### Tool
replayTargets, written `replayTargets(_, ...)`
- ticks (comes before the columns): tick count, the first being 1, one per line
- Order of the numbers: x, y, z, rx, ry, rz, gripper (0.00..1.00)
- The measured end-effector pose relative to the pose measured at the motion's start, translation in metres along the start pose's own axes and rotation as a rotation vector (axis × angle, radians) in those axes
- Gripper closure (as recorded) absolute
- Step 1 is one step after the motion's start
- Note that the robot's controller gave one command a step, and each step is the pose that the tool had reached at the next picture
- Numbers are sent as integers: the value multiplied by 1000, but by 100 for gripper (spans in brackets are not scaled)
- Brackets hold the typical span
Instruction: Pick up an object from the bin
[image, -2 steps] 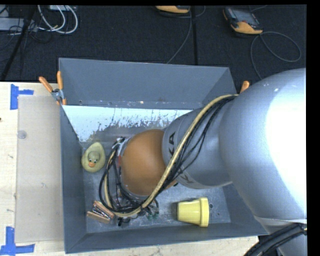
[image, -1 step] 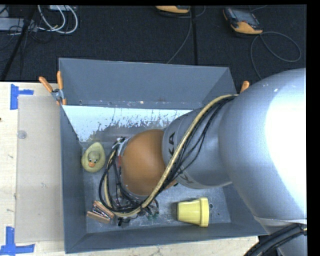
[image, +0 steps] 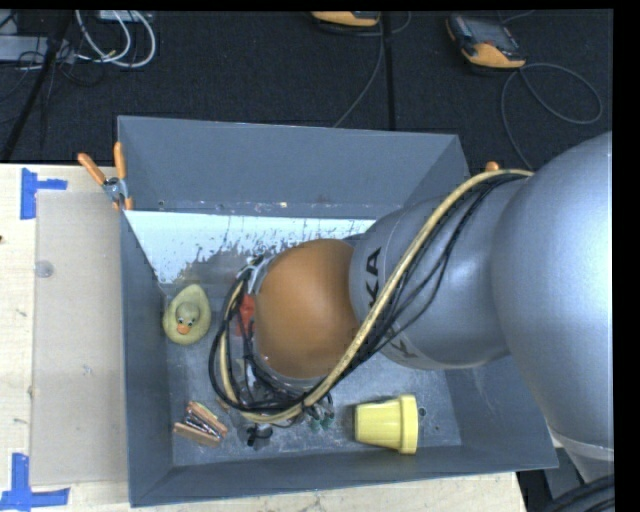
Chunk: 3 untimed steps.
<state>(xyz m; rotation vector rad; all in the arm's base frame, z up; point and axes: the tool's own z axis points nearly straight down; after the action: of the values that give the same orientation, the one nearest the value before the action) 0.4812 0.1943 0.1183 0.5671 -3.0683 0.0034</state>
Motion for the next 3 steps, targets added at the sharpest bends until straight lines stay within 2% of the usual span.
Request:
replayTargets(1, -1, 1, -88, 0, -11, 2, 0)
replayTargets(2, -1, 1, -85, 0, -8, 4, 0)
replayTargets(3, -9, -9, -44, 1, -17, -51, 0)
